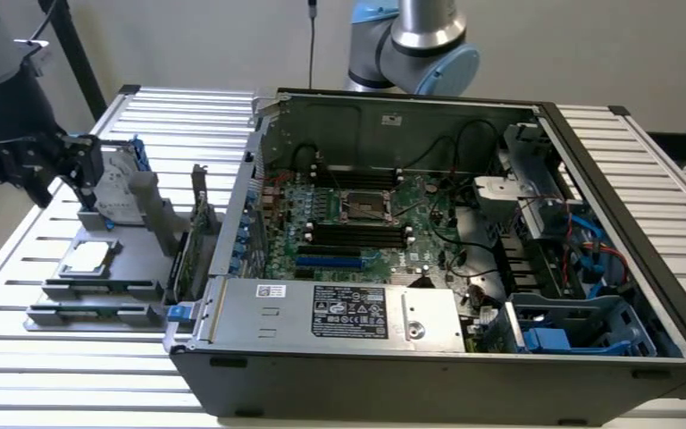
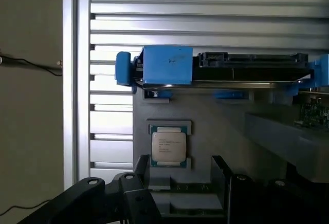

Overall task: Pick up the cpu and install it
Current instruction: 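Pick up the cpu and move it towards the insertion slot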

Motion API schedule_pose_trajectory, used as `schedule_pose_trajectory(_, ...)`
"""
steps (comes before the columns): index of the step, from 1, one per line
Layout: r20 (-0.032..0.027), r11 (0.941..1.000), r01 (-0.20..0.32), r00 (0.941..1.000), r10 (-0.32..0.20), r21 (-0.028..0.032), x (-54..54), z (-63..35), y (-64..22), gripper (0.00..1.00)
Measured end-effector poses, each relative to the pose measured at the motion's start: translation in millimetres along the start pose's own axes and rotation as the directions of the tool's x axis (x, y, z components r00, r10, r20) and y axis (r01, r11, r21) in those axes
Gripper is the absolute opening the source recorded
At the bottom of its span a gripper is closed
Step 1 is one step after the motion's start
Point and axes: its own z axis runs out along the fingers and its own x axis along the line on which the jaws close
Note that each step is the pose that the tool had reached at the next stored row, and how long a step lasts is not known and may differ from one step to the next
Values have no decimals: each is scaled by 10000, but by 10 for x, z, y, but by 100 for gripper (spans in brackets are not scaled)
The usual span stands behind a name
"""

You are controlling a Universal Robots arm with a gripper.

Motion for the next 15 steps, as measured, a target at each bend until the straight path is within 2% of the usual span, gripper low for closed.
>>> schedule_pose_trajectory(15, -4, 9998, 198, 9998, -198, 2, 0, 272, -14, 60)
